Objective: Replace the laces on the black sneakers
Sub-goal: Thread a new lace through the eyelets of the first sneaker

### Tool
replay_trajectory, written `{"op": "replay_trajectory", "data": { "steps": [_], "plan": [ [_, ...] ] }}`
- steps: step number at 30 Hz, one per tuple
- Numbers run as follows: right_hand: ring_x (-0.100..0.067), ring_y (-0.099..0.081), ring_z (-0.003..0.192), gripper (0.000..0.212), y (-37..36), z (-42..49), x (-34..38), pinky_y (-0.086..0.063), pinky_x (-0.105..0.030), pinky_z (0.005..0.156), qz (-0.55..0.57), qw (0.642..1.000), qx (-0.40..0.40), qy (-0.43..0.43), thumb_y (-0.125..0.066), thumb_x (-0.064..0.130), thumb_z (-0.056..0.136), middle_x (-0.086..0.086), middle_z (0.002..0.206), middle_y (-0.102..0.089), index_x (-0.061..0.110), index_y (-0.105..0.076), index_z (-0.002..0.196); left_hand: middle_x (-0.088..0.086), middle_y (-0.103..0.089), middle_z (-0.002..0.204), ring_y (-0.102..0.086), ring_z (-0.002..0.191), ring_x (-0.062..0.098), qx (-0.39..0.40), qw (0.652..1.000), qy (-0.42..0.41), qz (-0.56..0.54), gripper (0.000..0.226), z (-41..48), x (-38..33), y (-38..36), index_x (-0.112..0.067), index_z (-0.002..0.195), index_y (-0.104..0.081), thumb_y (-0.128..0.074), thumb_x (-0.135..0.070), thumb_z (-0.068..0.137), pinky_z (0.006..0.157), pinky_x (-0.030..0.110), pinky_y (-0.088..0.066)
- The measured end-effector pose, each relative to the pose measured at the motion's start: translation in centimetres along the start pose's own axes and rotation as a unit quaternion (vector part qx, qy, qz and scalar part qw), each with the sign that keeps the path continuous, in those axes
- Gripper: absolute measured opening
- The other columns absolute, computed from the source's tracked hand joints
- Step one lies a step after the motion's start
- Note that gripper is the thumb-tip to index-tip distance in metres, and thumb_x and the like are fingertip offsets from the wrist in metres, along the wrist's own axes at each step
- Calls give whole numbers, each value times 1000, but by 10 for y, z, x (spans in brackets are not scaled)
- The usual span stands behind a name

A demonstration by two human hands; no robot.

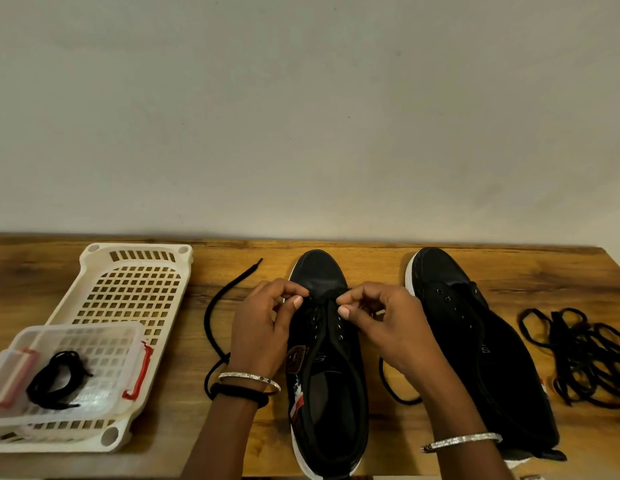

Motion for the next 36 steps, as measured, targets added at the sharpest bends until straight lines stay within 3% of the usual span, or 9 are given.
{"op": "replay_trajectory", "data": {
  "steps": [4,8,10,17,21,24,26,32,36],
  "plan": [
    [4,-64,82,8,-3,1,-2,-47,-7,71,-46,998,-35,-1,-73,15,91,14,84,-72,20,-76,87,-17,-63,100,-58,97,1,5,999,-25,-22,19,0,-9,-1,-29,97,-73,-66,-13,92,75,10,-43],
    [-10,-65,83,15,-11,4,-6,-53,-32,75,-106,993,-42,-21,-61,19,99,8,85,-70,20,-67,85,-19,-60,101,-59,103,8,20,999,-44,-1,16,-1,-10,-6,-33,100,-74,-66,-29,87,85,28,-49],
    [-19,-63,83,25,-13,4,-11,-50,-36,73,-113,991,-42,-63,-48,26,105,1,85,-68,16,-64,88,-21,-59,101,-58,104,9,26,998,-46,15,21,-2,-9,-7,-35,102,-73,-64,-34,83,87,32,-49],
    [-28,-62,85,38,-9,4,-22,-49,-44,79,-45,983,-60,-166,-41,31,107,-10,87,-67,6,-67,94,-23,-56,107,-52,104,0,40,999,2,19,37,-3,-5,-6,-36,107,-69,-74,-11,80,80,17,-38],
    [-10,-66,80,16,-1,1,-17,-57,-38,79,9,989,-106,-107,-60,32,99,6,83,-70,19,-68,92,-18,-58,104,-53,94,-3,11,999,10,29,31,-3,-6,-4,-30,102,-67,-75,-10,80,72,5,-37],
    [-1,-64,78,7,5,0,-6,-50,-14,69,41,997,-45,-46,-73,30,91,10,83,-70,24,-71,90,-15,-59,95,-55,87,1,3,1000,13,26,30,-2,-4,-2,-30,97,-64,-77,-10,79,71,11,-40],
    [-1,-63,77,8,6,-1,-3,-47,-10,68,26,999,7,-28,-78,26,86,8,84,-71,23,-75,93,-14,-59,92,-55,85,3,7,999,17,28,29,-1,-2,-2,-31,97,-64,-76,-11,80,69,12,-39],
    [-2,-64,80,5,3,0,0,-52,-19,72,-73,997,-12,21,-76,21,89,12,85,-72,25,-77,90,-15,-61,98,-55,95,-2,6,999,-33,18,24,-2,-11,-3,-28,101,-72,-72,-10,86,76,3,-38],
    [-8,-62,81,12,-1,-2,7,-50,-28,73,-157,987,-31,31,-63,25,98,8,87,-69,20,-71,91,-14,-61,98,-57,99,5,1,999,-39,16,17,-2,-9,-8,-31,98,-74,-71,-17,88,81,18,-44]
  ]
}}
Point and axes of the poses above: each hand's wrist, its own z-axis towards the middle knuckle, its own y-axis out of the back of the hand, x = y × z, the point moved 4 cm from there along z, towards the middle knuckle
